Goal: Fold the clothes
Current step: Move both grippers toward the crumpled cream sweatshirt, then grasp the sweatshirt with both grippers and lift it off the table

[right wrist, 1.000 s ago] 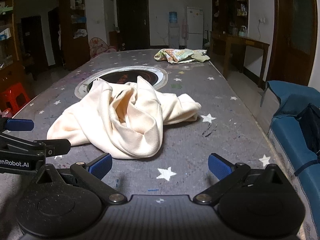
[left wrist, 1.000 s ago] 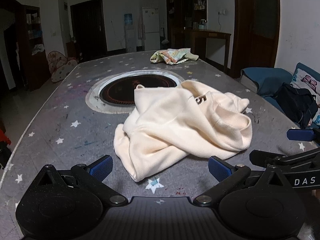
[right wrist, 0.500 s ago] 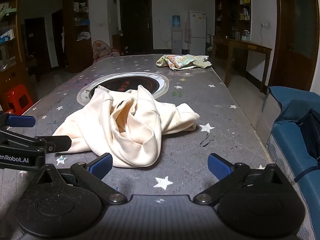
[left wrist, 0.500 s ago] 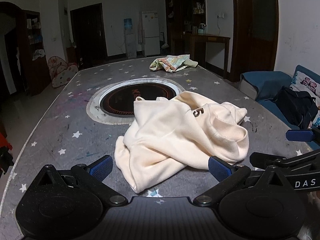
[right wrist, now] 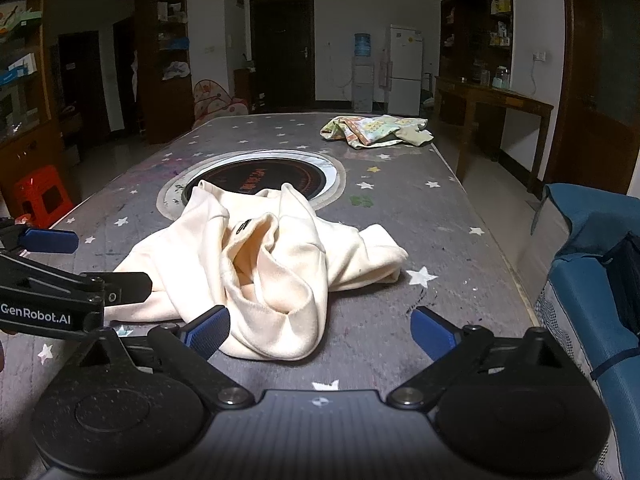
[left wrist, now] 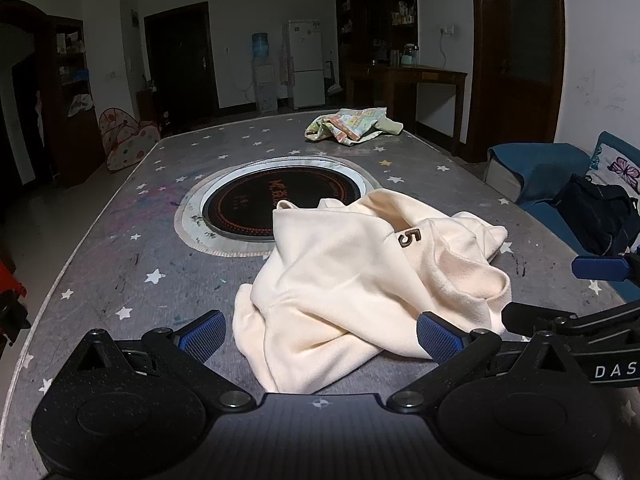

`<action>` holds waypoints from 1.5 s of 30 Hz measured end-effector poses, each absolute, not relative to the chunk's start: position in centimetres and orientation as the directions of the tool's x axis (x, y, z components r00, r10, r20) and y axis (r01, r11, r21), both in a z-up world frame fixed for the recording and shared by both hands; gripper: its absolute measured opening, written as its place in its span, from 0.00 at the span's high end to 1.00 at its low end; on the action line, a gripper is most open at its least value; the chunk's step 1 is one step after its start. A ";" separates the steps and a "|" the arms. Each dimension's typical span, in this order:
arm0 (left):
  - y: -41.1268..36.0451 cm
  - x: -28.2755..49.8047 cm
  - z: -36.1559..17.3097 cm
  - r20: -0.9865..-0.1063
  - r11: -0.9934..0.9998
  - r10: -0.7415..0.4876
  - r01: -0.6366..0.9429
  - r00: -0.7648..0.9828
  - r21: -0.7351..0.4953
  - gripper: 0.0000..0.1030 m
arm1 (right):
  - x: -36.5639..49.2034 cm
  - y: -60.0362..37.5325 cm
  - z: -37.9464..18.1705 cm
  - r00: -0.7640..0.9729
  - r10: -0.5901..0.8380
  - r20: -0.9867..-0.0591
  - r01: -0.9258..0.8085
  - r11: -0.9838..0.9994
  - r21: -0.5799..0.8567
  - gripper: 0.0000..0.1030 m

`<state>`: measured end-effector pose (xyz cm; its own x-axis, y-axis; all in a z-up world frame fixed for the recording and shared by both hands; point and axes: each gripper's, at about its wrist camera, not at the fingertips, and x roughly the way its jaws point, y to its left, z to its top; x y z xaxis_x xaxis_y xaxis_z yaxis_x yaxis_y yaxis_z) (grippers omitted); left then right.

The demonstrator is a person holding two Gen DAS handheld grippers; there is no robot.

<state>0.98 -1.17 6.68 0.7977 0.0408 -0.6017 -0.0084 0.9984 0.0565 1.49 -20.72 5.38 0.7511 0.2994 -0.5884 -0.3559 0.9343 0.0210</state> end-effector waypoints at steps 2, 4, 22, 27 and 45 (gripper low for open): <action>-1.1 1.4 6.8 -0.604 0.998 0.043 -0.014 0.796 0.054 0.00 | 1.8 -20.7 5.4 0.749 0.303 -0.589 -0.359 0.933 0.023 0.06; -0.9 1.8 6.8 -0.607 0.999 0.043 -0.019 0.793 0.047 0.00 | 2.0 -20.6 5.5 0.747 0.306 -0.590 -0.363 0.931 0.023 0.07; -0.3 6.4 9.0 -0.602 0.996 0.000 -0.052 0.798 -0.069 0.07 | 4.8 -20.1 5.9 0.722 0.356 -0.593 -0.414 0.909 0.042 0.24; -1.0 8.7 9.7 -0.609 0.995 0.008 -0.068 0.793 -0.075 0.07 | 5.6 -19.9 6.2 0.722 0.365 -0.588 -0.422 0.906 0.043 0.27; 1.5 16.8 6.1 -0.776 0.980 0.044 -0.177 0.629 -0.088 0.52 | 12.1 -18.1 7.4 0.697 0.435 -0.571 -0.480 0.874 0.080 0.42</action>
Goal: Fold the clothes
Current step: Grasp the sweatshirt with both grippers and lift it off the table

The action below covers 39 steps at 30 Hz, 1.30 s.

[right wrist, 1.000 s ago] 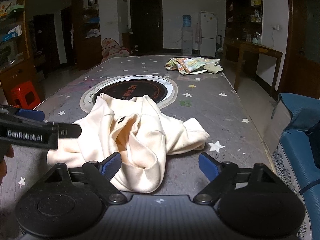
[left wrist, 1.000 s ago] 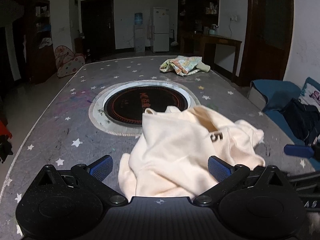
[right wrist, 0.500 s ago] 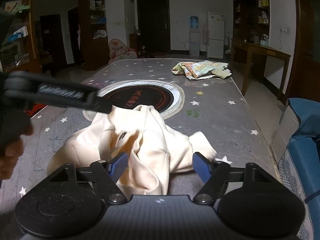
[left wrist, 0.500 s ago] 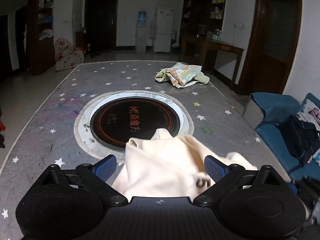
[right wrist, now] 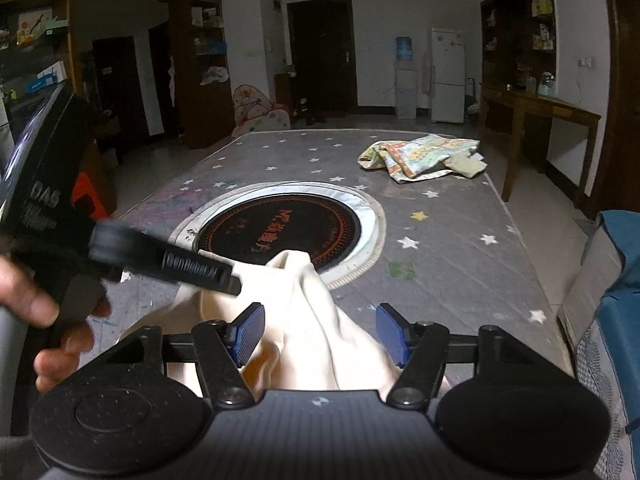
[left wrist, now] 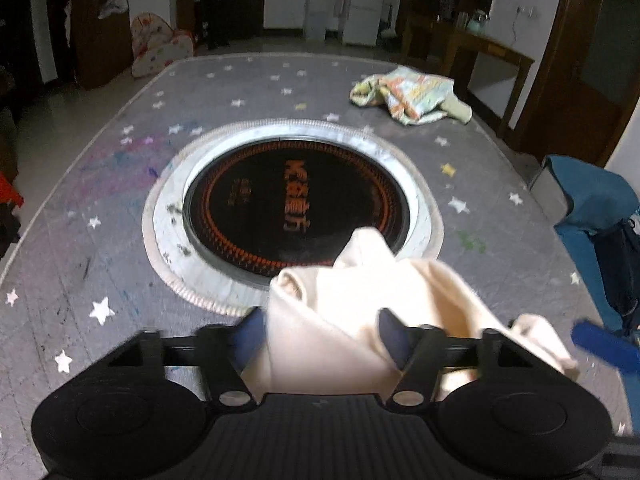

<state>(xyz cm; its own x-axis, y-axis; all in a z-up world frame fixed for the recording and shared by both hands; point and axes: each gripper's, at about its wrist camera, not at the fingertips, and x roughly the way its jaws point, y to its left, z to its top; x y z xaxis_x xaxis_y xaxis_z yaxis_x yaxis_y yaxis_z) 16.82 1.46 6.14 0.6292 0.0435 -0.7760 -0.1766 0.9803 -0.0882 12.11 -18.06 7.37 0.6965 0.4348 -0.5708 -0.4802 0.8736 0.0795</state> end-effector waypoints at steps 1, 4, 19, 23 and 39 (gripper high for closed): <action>1.7 16.7 6.0 -0.779 0.980 0.040 -0.178 0.625 -0.092 0.58 | 12.6 -17.7 7.2 0.691 0.439 -0.575 -0.486 0.870 0.080 0.43; 2.4 16.2 5.9 -0.780 0.980 0.026 -0.170 0.626 -0.104 0.74 | 14.2 -16.5 6.6 0.670 0.445 -0.595 -0.503 0.861 0.077 0.49; 4.3 16.2 5.8 -0.784 0.971 -0.018 -0.176 0.620 -0.161 0.70 | 16.3 -14.9 4.3 0.665 0.385 -0.640 -0.515 0.857 -0.021 0.94; 4.0 16.2 5.7 -0.782 0.974 -0.027 -0.159 0.622 -0.159 0.86 | 15.5 -15.9 5.2 0.702 0.366 -0.611 -0.502 0.863 -0.060 0.96; 6.6 12.8 12.1 -0.664 0.975 0.054 -0.183 0.746 -0.127 0.93 | 12.6 -18.5 12.6 0.852 0.298 -0.430 -0.403 0.898 -0.177 0.97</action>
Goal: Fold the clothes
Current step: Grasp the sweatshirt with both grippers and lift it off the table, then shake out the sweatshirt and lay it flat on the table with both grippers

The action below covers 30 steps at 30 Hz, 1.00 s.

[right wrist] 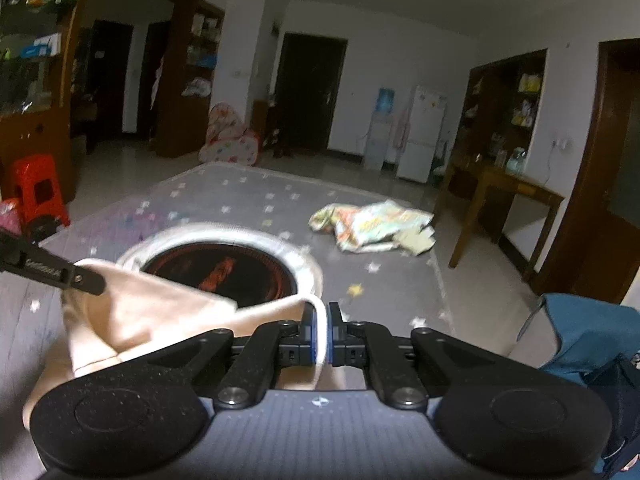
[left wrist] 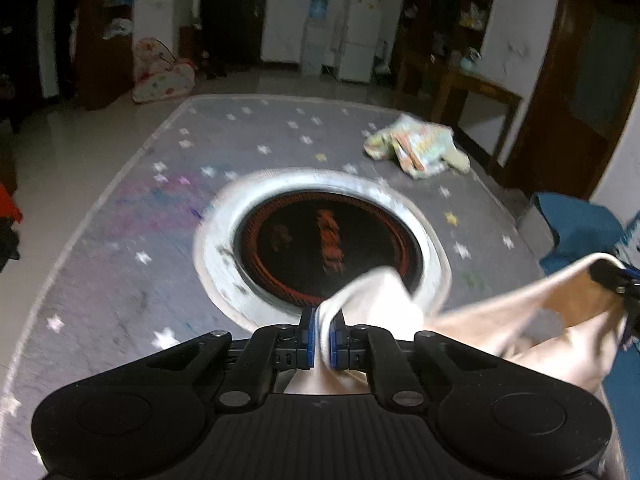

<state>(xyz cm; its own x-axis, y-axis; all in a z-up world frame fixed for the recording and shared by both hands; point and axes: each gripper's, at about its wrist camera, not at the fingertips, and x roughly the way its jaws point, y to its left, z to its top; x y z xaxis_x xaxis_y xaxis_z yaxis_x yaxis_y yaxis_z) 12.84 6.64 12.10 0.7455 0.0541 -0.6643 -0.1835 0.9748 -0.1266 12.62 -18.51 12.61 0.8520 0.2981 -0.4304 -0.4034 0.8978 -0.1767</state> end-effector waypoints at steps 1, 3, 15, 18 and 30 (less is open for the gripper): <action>7.1 12.7 12.9 -0.647 0.973 0.066 -0.191 0.760 -0.126 0.93 | 12.7 -18.6 13.3 0.862 0.293 -0.413 -0.394 0.901 -0.183 0.97; 8.0 12.5 14.7 -0.610 0.970 0.092 -0.208 0.787 -0.123 0.93 | 12.8 -18.8 14.9 0.880 0.287 -0.378 -0.375 0.909 -0.184 0.97; 12.2 6.0 24.7 -0.370 0.964 0.071 -0.160 0.926 -0.214 0.93 | 10.6 -22.8 24.1 0.928 0.330 -0.174 -0.343 0.938 -0.052 0.97; 12.5 3.1 24.5 -0.373 0.970 0.033 -0.121 0.927 -0.213 0.93 | 8.4 -24.1 24.9 0.913 0.366 -0.181 -0.383 0.922 -0.063 0.97; 11.8 -6.5 11.6 -0.682 0.985 -0.097 -0.031 0.725 -0.173 0.92 | -0.1 -27.7 15.1 0.711 0.368 -0.600 -0.523 0.846 -0.100 0.95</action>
<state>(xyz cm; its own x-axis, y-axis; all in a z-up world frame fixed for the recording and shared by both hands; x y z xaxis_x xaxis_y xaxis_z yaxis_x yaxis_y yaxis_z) -6.50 11.81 11.57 0.7254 -0.0969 -0.6815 -0.0308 0.9845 -0.1727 -0.10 -27.70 15.10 0.7105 0.3682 -0.5996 -0.5232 0.8463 -0.1002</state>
